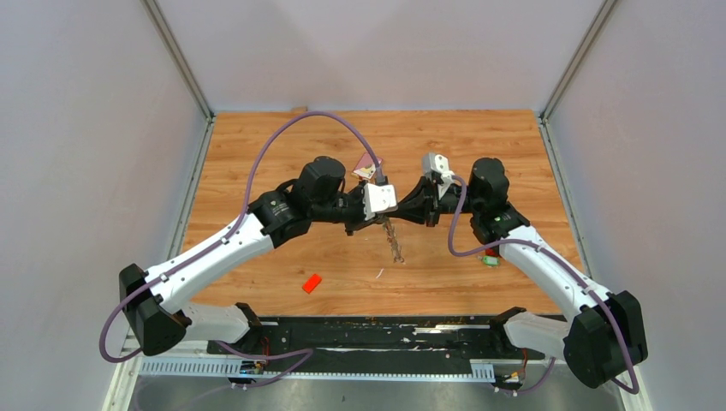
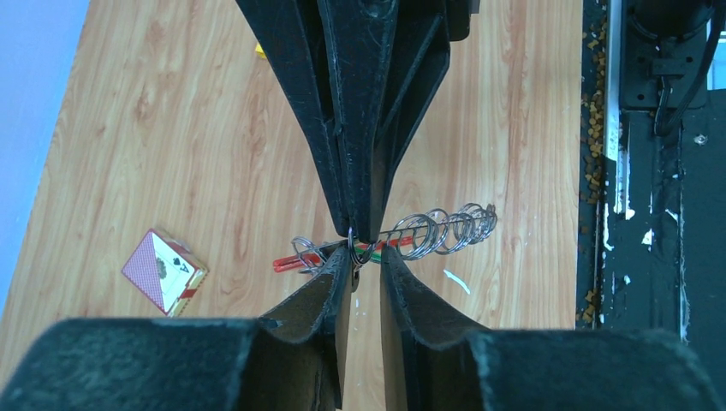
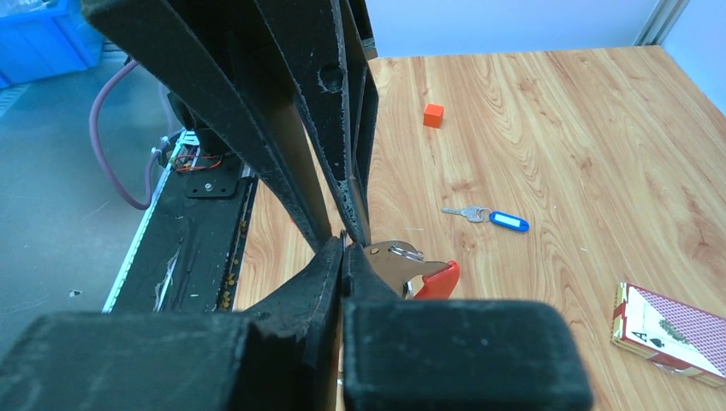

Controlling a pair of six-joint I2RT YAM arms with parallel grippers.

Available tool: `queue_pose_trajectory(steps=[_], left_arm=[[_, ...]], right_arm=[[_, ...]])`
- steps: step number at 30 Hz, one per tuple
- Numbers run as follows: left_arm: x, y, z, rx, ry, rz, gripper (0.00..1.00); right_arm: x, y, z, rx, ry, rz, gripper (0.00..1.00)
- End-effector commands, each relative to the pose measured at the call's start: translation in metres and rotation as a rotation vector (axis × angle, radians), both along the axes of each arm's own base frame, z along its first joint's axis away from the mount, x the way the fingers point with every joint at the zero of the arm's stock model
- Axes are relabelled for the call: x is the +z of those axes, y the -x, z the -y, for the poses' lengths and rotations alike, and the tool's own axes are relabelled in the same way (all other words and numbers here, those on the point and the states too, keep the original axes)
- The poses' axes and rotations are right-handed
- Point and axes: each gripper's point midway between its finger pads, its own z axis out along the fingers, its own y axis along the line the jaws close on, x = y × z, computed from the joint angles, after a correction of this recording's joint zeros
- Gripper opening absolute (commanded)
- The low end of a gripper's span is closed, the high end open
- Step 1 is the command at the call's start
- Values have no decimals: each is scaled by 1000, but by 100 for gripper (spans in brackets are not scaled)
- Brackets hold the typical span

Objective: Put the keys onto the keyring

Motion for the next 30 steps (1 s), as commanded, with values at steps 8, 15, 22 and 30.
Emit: queue_pose_trajectory(steps=[8, 15, 22, 30], left_arm=[[24, -2, 10, -23, 66, 21, 0], [17, -7, -8, 9, -68, 55, 0], [-10, -13, -34, 143, -419, -35, 0], [-2, -16, -38, 225, -507, -112, 0]], right_arm=[[10, 1, 0, 15, -24, 80, 0], [0, -10, 6, -45, 41, 151, 15], [-6, -19, 9, -99, 70, 170, 42], [-9, -13, 6, -61, 44, 144, 45]])
